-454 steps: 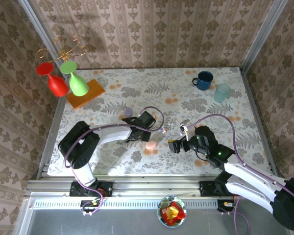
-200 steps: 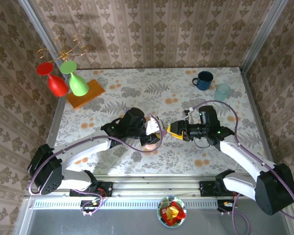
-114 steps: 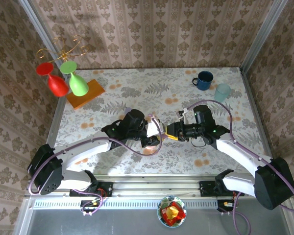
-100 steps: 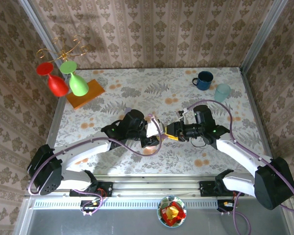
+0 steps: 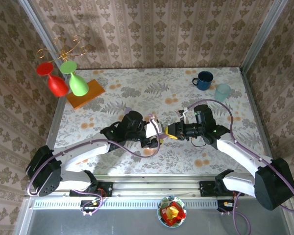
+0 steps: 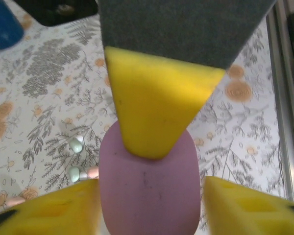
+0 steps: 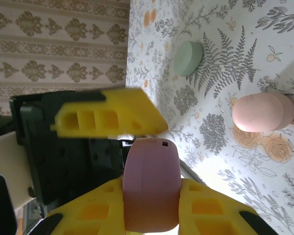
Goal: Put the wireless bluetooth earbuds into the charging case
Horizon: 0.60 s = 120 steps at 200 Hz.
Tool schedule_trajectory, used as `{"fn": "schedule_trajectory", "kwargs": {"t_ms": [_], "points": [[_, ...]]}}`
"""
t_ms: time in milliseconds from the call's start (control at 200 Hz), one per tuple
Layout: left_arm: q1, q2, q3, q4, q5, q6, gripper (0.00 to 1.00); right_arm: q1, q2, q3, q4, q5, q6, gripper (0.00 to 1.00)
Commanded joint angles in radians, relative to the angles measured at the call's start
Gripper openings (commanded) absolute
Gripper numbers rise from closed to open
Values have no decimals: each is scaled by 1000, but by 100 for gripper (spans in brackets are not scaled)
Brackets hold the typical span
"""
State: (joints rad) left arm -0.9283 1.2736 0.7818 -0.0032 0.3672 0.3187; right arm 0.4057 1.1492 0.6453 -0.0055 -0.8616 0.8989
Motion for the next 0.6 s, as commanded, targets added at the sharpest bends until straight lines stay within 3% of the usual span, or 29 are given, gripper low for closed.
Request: {"fn": "schedule_trajectory", "kwargs": {"t_ms": [0,215,415,595], "points": [[22,-55,-87,197,3,-86,76,-27,-43,-25,108,-4,75,13],[62,-154,-244,465,39,-238,93,-83,-53,-86,361,-71,272,11],[84,-143,-356,782,35,-324,92,-97,1,-134,730,-155,521,10],[86,-91,-407,1040,35,-357,89,-93,14,-148,894,-164,664,6]]}}
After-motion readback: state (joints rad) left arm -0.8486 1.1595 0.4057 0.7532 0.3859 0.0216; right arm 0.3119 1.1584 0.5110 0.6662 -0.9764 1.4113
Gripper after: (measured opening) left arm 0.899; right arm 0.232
